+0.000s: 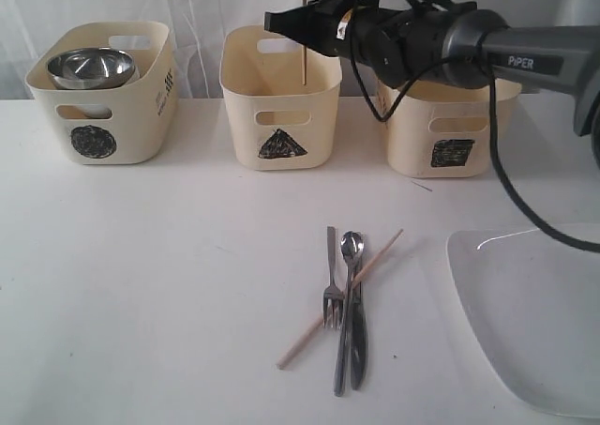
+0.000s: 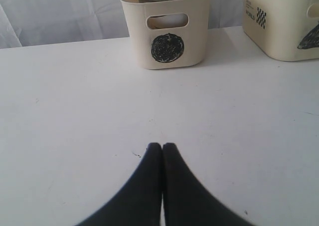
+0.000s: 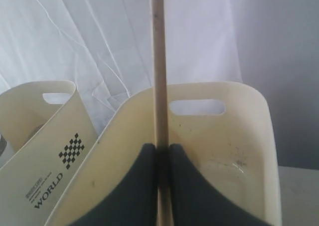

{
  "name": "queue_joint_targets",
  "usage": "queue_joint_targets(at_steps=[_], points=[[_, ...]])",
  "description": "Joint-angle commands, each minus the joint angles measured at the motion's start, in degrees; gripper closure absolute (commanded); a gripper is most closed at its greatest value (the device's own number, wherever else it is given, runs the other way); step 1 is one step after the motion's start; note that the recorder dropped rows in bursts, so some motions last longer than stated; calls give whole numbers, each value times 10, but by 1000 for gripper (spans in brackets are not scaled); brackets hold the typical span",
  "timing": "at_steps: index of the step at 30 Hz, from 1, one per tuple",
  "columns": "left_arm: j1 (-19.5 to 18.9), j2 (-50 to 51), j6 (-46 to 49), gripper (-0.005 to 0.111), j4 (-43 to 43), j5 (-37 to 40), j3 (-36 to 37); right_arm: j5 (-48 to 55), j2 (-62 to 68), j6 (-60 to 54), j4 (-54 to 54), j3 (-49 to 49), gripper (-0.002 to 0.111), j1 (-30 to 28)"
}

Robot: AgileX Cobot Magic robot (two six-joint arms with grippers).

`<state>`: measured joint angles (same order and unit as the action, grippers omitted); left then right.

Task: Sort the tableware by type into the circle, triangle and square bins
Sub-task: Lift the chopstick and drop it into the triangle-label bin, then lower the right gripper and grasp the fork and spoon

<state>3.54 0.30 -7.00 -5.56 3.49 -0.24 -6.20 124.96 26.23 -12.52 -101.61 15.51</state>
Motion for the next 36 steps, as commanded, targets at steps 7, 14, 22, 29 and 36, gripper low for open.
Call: queue_joint_targets(at_steps=[7, 14, 22, 29, 36], points=[[3, -3, -1, 107, 4, 0, 2, -6, 50, -26, -7, -51, 108, -12], [3, -3, -1, 107, 4, 0, 2, -16, 59, -26, -7, -51, 92, -12], [3, -3, -1, 107, 4, 0, 2, 86, 16, -47, -8, -14, 75, -11], [3, -3, -1, 107, 4, 0, 2, 254, -131, -66, -12, 192, 75, -11], [3, -3, -1, 107, 4, 0, 2, 327, -269, -66, 36, 455, 75, 70]])
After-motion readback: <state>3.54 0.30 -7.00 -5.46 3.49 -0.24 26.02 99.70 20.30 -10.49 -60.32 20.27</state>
